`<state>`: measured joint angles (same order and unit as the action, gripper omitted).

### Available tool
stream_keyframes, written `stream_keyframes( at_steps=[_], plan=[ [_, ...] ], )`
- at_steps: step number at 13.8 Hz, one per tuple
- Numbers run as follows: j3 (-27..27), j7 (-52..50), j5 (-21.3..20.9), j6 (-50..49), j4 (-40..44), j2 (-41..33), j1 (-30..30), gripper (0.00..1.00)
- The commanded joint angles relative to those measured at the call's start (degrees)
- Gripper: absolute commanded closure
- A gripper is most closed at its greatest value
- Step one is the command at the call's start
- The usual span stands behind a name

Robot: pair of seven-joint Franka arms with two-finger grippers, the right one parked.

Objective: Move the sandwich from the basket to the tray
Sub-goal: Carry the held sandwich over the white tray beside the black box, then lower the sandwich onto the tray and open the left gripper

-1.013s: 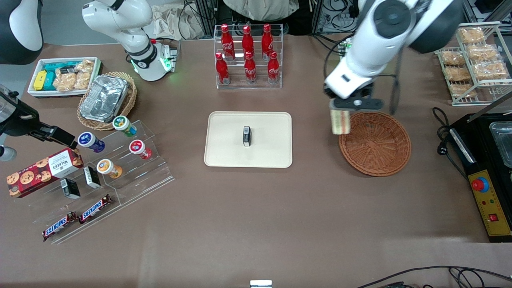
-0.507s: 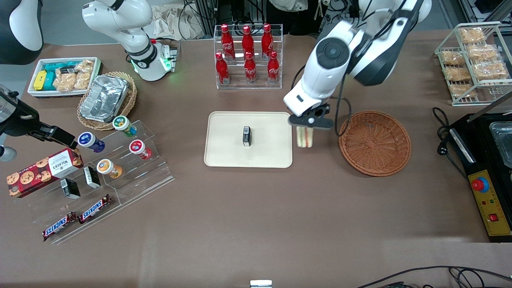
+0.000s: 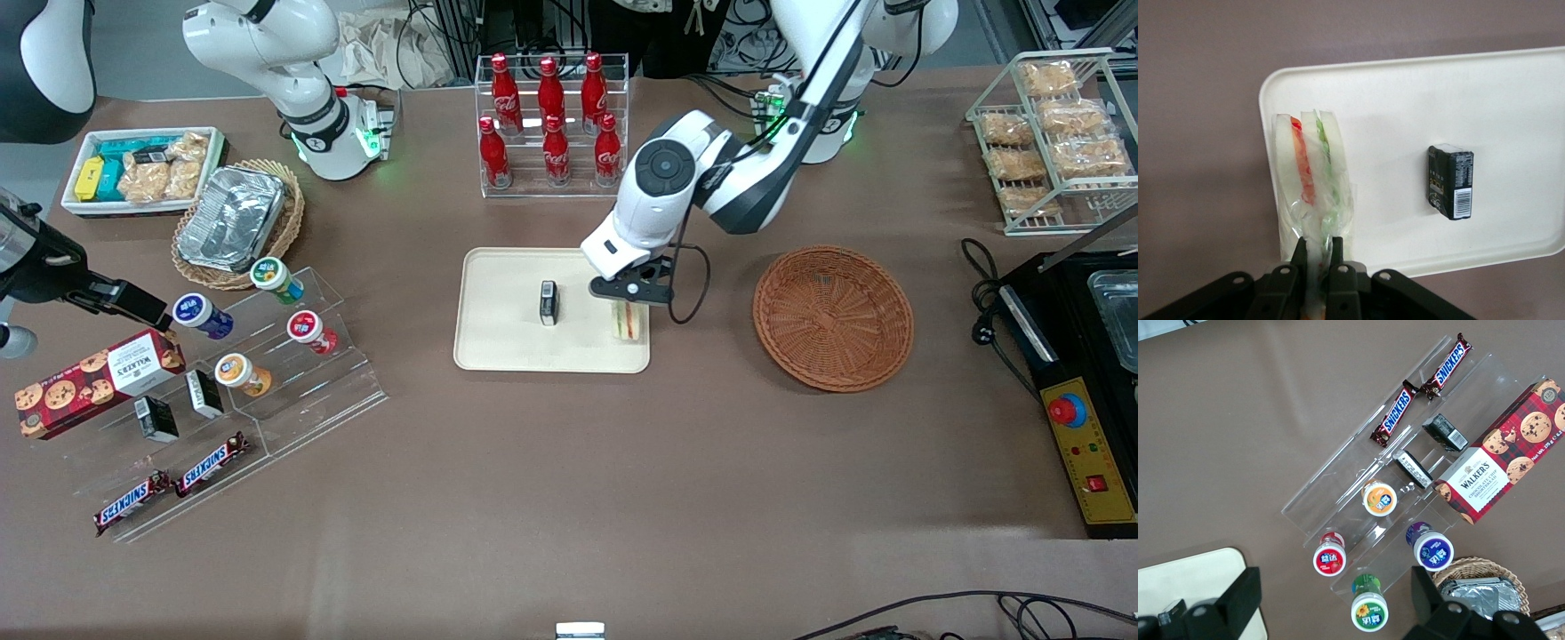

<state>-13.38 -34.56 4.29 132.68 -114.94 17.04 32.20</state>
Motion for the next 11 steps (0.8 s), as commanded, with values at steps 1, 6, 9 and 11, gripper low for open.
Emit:
stream_keyframes(
  at_steps=[1, 6, 9, 11],
  plan=[
    [0.99, -1.03, -0.60, 3.63, -1.51, 1.32, 1.11, 1.00],
    [1.16, -2.34, -3.23, 5.39, -1.60, 3.52, 1.72, 1.00],
    [1.16, -2.44, -4.47, 6.62, -1.60, 5.10, 1.63, 1.00],
    [1.16, -2.44, -4.47, 6.71, -1.60, 5.28, 1.63, 0.90]
  ],
)
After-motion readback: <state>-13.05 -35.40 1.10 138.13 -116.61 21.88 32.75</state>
